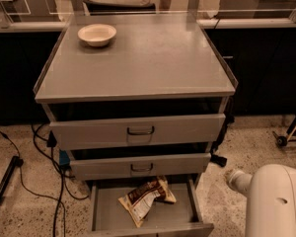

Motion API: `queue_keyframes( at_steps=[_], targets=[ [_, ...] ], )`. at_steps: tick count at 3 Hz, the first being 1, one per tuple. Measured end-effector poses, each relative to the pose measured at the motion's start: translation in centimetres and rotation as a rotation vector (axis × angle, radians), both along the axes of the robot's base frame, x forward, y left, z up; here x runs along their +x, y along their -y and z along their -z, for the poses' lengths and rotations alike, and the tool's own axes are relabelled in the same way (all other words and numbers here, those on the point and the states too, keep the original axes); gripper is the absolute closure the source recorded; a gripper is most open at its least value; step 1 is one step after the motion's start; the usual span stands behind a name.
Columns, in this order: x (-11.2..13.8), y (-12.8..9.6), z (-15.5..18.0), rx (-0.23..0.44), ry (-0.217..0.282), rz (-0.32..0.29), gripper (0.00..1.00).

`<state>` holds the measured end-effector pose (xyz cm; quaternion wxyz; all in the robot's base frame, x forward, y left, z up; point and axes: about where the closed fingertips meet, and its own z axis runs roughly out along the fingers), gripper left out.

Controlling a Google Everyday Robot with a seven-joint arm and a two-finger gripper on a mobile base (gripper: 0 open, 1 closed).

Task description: Place brown chip bag into bottom drawer

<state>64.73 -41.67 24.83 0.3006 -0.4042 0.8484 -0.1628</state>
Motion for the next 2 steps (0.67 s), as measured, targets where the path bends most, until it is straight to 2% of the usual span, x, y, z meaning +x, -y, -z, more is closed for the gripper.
queue_keyframes(
  at_steps=[1, 2],
  targets=[
    [0.48, 3.1, -1.41, -0.046, 0.031, 0.03, 1.0],
    [0.47, 3.18, -1.42, -0.048, 0.031, 0.03, 0.82]
  ],
)
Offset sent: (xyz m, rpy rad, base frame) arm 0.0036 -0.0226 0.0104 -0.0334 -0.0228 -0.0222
